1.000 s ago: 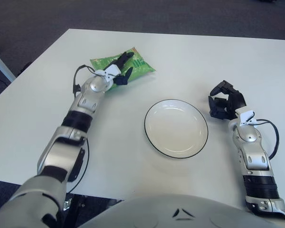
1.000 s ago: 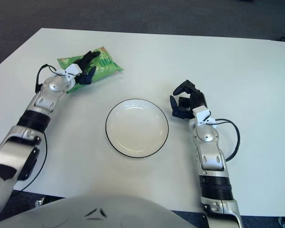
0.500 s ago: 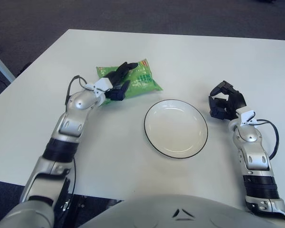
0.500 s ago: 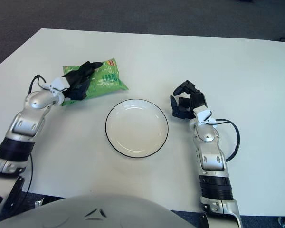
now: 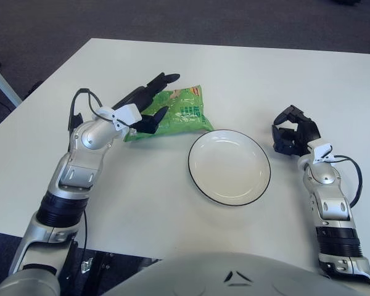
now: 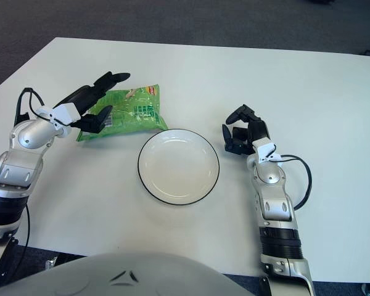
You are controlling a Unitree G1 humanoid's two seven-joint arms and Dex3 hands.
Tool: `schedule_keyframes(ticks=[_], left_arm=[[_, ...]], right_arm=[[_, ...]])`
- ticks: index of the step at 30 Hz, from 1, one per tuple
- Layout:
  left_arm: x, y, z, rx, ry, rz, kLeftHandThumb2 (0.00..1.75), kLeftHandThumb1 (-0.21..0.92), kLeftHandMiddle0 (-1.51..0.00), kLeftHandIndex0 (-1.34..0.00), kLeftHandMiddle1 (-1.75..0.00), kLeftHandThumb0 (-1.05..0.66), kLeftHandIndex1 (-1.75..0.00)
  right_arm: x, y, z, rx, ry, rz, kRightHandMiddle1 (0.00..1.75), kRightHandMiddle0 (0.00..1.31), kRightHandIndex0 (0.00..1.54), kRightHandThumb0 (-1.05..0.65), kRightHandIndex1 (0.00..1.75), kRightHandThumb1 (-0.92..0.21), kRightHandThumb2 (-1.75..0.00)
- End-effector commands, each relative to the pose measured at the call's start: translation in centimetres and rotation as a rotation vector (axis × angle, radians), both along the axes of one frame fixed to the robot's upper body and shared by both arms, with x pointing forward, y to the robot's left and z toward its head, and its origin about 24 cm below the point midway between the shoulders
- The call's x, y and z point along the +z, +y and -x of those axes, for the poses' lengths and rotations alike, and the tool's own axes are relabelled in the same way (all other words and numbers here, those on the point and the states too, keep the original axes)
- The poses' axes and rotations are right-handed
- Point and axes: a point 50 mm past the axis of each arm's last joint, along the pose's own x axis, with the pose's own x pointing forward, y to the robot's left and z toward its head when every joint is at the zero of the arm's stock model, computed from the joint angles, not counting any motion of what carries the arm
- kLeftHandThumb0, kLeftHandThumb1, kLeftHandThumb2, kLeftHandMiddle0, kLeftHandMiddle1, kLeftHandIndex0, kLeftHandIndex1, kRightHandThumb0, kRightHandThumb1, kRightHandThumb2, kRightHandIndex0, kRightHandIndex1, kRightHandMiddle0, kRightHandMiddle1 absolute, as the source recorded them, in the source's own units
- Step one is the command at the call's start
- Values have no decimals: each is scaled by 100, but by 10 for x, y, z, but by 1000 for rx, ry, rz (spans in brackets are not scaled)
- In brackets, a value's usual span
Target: Put the snack into the plate.
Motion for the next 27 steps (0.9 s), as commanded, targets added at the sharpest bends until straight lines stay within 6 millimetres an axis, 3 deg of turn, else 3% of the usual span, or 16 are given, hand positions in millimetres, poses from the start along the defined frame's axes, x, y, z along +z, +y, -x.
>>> schedule_keyframes(ticks=[1, 10, 22, 27], left_arm=[[-10, -2, -7, 44, -90, -52, 95, 92, -20, 0, -5, -90, -50], [-20, -10, -24, 118, -272, -177, 82, 92, -15, 0, -2, -89, -51], [-23, -14, -36, 171, -331, -249, 58, 92, -4, 0, 0, -91, -42], [-31, -15, -56, 230, -320, -360, 51, 92, -1, 0, 0, -96, -32]], right_arm=[[-39, -4, 15, -26, 199, -4, 175, 52, 123, -44, 175, -44, -116], [-41, -5, 14, -24, 204, -3, 175, 52, 123, -44, 175, -44, -116], [-43, -7, 13, -24, 211, -29, 175, 49, 121, -43, 175, -47, -112], [-44, -8, 13, -23, 213, -35, 175, 48, 120, -43, 175, -48, -111]])
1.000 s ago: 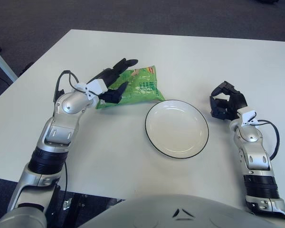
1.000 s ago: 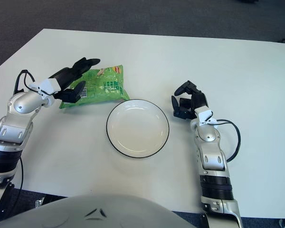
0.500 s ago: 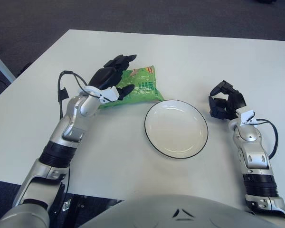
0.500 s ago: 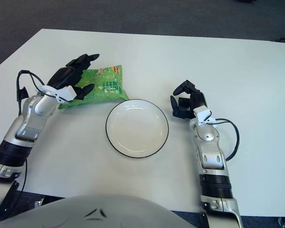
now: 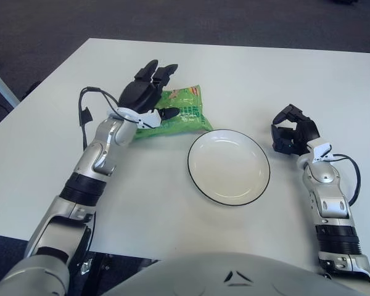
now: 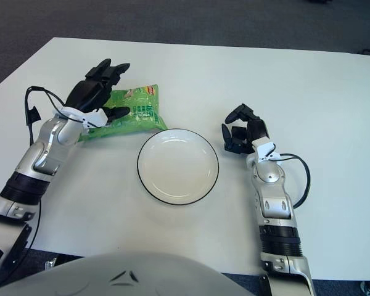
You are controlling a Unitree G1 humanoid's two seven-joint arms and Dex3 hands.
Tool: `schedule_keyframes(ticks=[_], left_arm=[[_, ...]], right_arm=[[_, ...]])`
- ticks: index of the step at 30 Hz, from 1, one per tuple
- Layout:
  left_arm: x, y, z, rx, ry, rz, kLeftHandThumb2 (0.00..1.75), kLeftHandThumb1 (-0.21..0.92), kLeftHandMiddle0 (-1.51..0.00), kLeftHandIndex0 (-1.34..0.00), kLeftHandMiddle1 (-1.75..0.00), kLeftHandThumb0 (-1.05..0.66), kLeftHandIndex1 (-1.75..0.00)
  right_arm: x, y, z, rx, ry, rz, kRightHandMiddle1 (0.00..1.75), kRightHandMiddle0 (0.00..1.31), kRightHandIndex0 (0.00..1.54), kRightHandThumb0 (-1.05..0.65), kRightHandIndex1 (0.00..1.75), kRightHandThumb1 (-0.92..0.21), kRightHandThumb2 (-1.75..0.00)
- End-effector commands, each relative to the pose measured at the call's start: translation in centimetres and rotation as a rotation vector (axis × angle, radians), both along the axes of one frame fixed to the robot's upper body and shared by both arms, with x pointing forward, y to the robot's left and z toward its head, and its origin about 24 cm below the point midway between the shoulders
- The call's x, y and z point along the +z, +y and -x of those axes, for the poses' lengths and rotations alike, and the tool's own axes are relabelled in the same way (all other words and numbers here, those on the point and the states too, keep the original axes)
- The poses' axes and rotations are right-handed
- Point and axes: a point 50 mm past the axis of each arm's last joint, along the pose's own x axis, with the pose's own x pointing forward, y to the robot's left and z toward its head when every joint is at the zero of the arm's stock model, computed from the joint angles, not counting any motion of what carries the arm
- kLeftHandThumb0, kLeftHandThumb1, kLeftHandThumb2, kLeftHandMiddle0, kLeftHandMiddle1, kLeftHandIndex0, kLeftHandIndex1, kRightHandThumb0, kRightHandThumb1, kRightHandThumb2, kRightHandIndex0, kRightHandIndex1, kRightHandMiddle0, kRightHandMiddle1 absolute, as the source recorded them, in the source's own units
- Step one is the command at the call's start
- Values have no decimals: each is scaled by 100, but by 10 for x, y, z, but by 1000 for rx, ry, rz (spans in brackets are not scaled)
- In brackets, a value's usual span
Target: Put the snack into the plate.
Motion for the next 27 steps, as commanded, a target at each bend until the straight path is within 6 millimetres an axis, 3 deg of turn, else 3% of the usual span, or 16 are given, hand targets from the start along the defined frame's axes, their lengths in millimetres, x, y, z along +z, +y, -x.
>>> schedule_keyframes(ticks=[1, 4, 17, 27], left_arm=[[-5, -1, -19, 59, -2, -77, 51, 92, 0, 0, 0, -99, -29], [-13, -3, -33, 83, 34, -163, 51, 92, 0, 0, 0, -102, -24], [-29, -14, -51, 37, 203, -276, 57, 92, 0, 0, 0, -105, -4], [-55, -17, -69, 4, 525, -342, 55, 92, 0, 0, 0, -105, -6]], right_arm=[[-42, -6, 15, -32, 216, -22, 175, 48, 120, -43, 175, -48, -111], [-42, -5, 15, -34, 216, -18, 175, 48, 120, -43, 175, -49, -110], [-42, -5, 15, -33, 220, -28, 175, 48, 121, -43, 175, -48, -111], [-42, -5, 17, -32, 215, -35, 175, 48, 121, -43, 175, -49, -110]])
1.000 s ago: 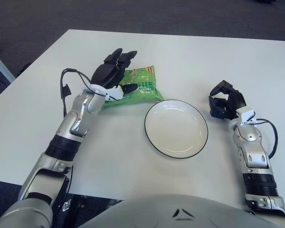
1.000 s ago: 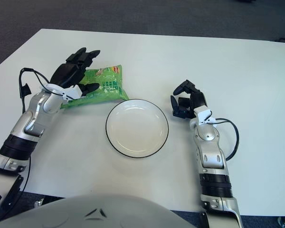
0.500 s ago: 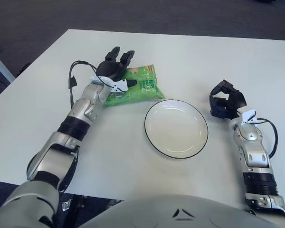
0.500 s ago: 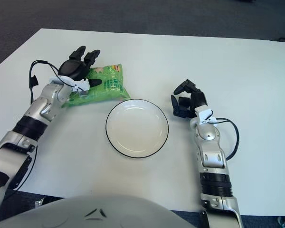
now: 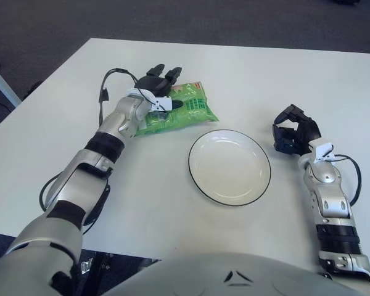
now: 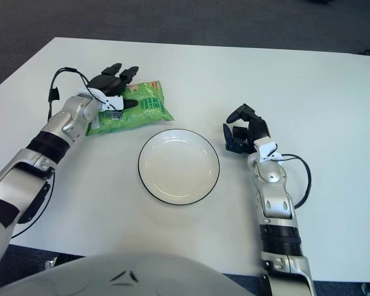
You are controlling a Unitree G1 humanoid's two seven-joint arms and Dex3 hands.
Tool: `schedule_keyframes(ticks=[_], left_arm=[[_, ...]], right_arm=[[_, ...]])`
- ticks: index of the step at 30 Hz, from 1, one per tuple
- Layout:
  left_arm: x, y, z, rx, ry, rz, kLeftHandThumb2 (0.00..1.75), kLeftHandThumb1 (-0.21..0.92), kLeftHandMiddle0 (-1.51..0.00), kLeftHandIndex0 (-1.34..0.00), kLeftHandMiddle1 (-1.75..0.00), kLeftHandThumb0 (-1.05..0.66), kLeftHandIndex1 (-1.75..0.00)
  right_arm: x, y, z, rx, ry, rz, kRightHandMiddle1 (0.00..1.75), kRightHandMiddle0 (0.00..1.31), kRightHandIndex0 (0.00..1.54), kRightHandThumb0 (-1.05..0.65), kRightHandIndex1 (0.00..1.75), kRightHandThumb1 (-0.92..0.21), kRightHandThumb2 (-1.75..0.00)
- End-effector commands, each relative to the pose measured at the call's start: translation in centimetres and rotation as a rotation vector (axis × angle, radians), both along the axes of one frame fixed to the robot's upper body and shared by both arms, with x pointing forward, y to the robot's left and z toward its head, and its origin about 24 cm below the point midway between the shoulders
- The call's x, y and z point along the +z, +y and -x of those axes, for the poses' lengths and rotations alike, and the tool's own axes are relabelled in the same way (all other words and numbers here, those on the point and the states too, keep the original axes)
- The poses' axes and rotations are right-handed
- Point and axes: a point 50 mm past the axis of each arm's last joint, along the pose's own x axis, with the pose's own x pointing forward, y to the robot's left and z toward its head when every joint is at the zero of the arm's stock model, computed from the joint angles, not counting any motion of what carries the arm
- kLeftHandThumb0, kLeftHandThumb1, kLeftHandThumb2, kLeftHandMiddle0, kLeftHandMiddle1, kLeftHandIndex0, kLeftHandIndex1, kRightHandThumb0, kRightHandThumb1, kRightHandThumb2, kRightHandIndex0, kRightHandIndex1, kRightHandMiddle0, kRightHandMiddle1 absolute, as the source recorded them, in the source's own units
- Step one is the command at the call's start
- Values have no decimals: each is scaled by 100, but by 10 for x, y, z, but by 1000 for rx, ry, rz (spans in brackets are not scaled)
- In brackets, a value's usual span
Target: Put the snack into the plate.
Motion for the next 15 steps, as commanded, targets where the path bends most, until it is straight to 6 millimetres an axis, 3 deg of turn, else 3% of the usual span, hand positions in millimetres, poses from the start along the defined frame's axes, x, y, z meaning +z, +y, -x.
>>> schedule_keyframes(ticks=[1, 9, 15], left_arm=[[-36, 2, 3, 4, 244, -66, 55, 92, 0, 0, 0, -105, -6], [-45, 6, 2, -7, 489, -80, 61, 92, 0, 0, 0, -105, -9], [-52, 6, 6, -32, 557, -91, 72, 92, 0, 0, 0, -105, -3]], right_arm=[[-41, -4, 18, -31, 215, -28, 175, 48, 121, -43, 175, -49, -110], [-40, -4, 19, -38, 212, -16, 175, 48, 121, -43, 175, -49, -110], [-39, -4, 20, -36, 217, -9, 175, 48, 121, -43, 175, -48, -110]])
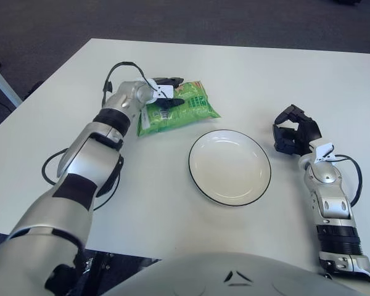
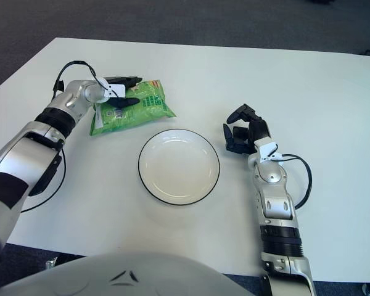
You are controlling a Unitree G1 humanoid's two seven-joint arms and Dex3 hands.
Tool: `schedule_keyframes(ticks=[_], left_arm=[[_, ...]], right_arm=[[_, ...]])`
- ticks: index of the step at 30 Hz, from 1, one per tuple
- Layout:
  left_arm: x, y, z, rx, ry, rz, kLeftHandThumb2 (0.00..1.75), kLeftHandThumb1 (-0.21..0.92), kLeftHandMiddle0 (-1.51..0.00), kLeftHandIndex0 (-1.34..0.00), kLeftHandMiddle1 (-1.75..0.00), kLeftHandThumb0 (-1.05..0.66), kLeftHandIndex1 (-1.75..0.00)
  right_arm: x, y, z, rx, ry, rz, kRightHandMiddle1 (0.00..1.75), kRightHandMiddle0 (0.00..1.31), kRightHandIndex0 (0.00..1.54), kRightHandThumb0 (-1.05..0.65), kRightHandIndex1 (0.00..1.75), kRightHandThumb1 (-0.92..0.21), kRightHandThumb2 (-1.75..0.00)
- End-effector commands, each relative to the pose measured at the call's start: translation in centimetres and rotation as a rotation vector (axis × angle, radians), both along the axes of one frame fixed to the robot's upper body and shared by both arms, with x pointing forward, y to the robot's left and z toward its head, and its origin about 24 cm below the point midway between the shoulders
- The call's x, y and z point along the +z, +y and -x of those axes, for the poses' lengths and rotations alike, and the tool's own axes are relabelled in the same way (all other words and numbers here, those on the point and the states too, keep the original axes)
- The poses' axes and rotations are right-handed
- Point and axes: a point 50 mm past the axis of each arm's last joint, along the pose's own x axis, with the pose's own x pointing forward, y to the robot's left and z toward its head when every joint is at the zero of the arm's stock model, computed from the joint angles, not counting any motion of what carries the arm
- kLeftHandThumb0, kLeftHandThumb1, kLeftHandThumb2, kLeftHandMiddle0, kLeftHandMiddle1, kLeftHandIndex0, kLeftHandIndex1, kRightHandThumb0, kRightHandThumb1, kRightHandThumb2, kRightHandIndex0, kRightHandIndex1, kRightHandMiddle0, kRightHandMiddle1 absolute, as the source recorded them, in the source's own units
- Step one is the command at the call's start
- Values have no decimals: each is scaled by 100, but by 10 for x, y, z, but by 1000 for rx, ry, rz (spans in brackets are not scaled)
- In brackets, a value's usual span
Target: Put the snack into the plate.
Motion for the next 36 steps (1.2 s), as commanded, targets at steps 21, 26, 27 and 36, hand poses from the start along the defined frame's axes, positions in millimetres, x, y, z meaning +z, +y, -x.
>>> schedule_keyframes(ticks=[21, 26, 27, 36], left_arm=[[-50, 7, 21, -3, 114, 73, 66, 92, -19, 0, -86, -88, -67], [-48, 9, 18, 53, 53, 132, 71, 92, -18, 0, -80, -89, -75], [-47, 9, 18, 59, 29, 143, 71, 92, -18, 0, -79, -89, -75], [-43, 9, 17, 76, -149, 149, 66, 92, -15, 0, -67, -87, -72]], right_arm=[[-39, -4, 19, -34, 218, -12, 175, 49, 121, -43, 175, -48, -111], [-39, -4, 19, -30, 214, -26, 175, 48, 120, -43, 175, -49, -109], [-39, -4, 19, -29, 213, -27, 175, 48, 120, -43, 175, -49, -109], [-39, -5, 19, -26, 214, -27, 175, 48, 120, -43, 175, -49, -109]])
